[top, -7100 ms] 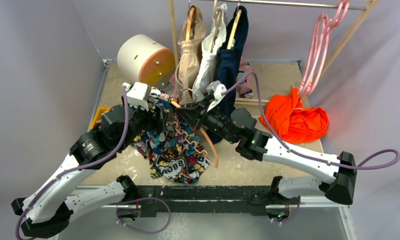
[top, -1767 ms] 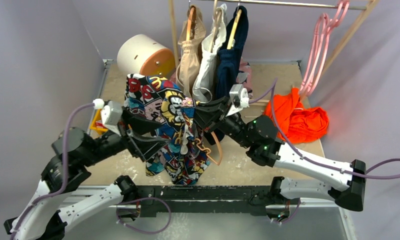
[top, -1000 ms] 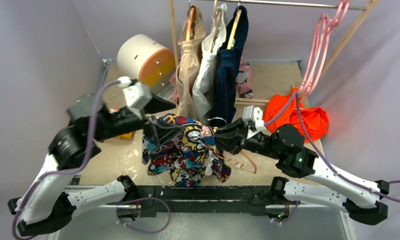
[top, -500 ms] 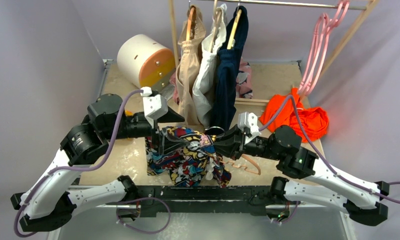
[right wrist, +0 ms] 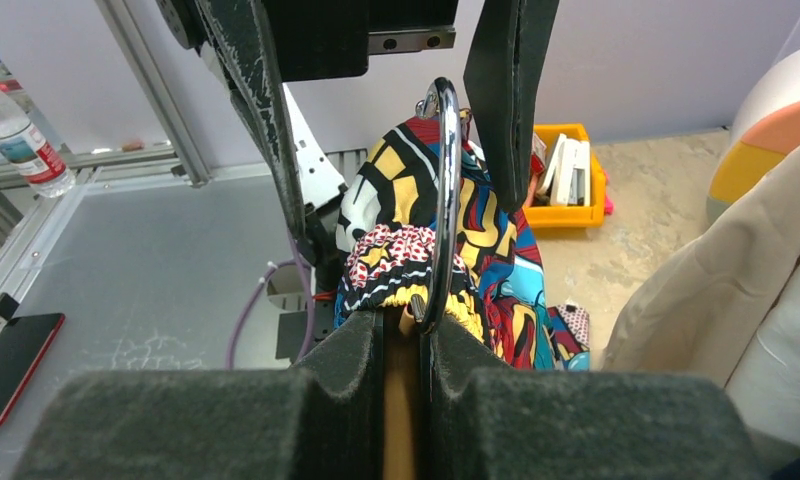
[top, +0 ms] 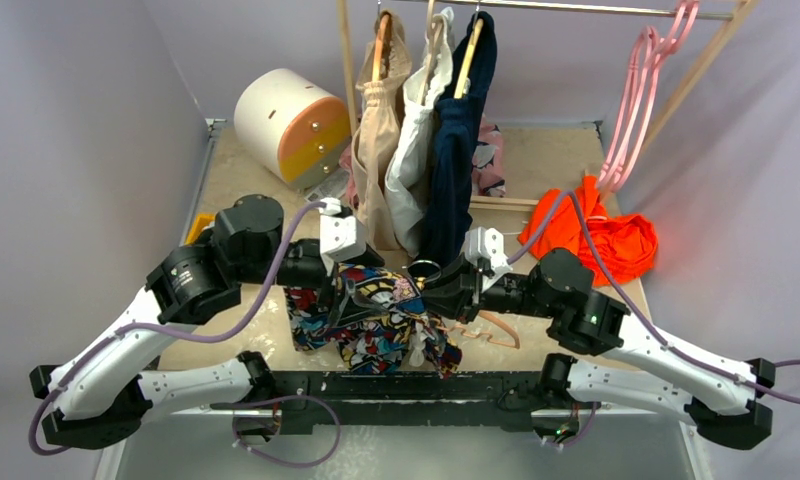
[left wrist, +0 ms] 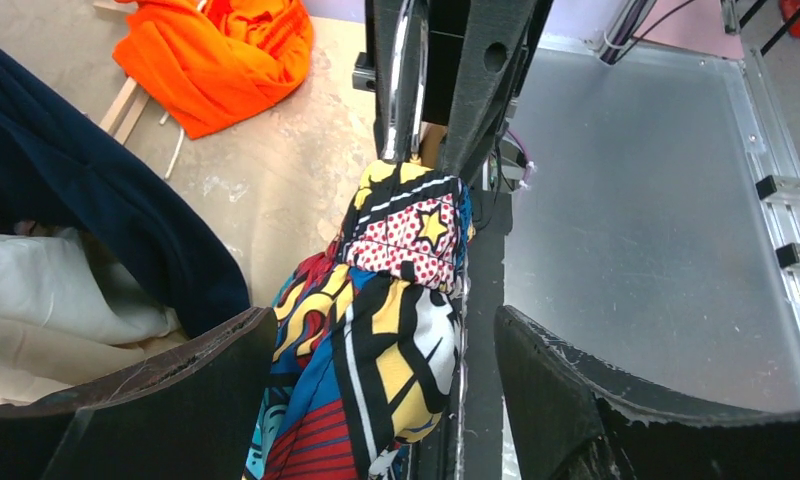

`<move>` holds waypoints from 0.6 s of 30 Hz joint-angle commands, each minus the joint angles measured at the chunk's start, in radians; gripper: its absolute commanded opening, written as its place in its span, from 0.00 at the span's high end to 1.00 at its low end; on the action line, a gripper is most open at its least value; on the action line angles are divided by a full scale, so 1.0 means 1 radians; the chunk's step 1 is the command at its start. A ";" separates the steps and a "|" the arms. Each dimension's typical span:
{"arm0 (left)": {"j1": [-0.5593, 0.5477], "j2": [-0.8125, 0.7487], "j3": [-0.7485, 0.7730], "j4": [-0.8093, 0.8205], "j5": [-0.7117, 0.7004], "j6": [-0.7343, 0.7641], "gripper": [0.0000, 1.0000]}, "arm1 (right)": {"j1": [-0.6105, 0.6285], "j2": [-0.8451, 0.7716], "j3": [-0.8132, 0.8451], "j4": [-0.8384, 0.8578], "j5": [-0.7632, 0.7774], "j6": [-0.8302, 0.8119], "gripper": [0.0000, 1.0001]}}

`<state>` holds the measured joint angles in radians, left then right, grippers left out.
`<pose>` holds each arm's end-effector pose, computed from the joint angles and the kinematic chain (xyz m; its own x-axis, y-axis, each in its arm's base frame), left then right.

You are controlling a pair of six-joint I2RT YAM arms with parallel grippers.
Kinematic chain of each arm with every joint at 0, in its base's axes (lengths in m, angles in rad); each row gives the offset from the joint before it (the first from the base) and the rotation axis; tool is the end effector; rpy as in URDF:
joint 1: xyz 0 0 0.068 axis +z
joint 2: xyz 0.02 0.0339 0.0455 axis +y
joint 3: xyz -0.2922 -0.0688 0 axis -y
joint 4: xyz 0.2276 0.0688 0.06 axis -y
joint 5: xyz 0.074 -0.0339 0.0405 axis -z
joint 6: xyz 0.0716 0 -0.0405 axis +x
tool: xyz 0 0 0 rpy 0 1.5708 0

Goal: Place the shorts on the hanger
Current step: Hang the shorts on the hanger.

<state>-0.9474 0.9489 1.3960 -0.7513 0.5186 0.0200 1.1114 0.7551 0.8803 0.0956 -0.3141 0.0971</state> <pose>0.0640 -0.1498 0.4627 -0.1552 0.2456 -0.9569 0.9845 0.1182 -0.1294 0.0530 0.1570 0.4328 0.0010 0.2101 -0.9777 -0.9909 0.1318 0.0272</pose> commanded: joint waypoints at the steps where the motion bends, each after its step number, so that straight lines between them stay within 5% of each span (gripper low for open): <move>1: -0.031 -0.005 -0.014 0.008 -0.006 0.045 0.21 | -0.004 0.008 0.061 0.105 -0.045 0.011 1.00; 10: -0.047 -0.024 -0.059 -0.027 -0.056 0.091 0.28 | -0.003 0.035 0.079 0.102 -0.086 0.019 1.00; 18: -0.047 -0.033 -0.084 -0.040 -0.057 0.113 0.52 | -0.003 0.034 0.080 0.102 -0.108 0.011 1.00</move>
<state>-0.9897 0.9302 1.3159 -0.8032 0.4591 0.1001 1.1114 0.8051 0.8963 0.1020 -0.3866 0.1051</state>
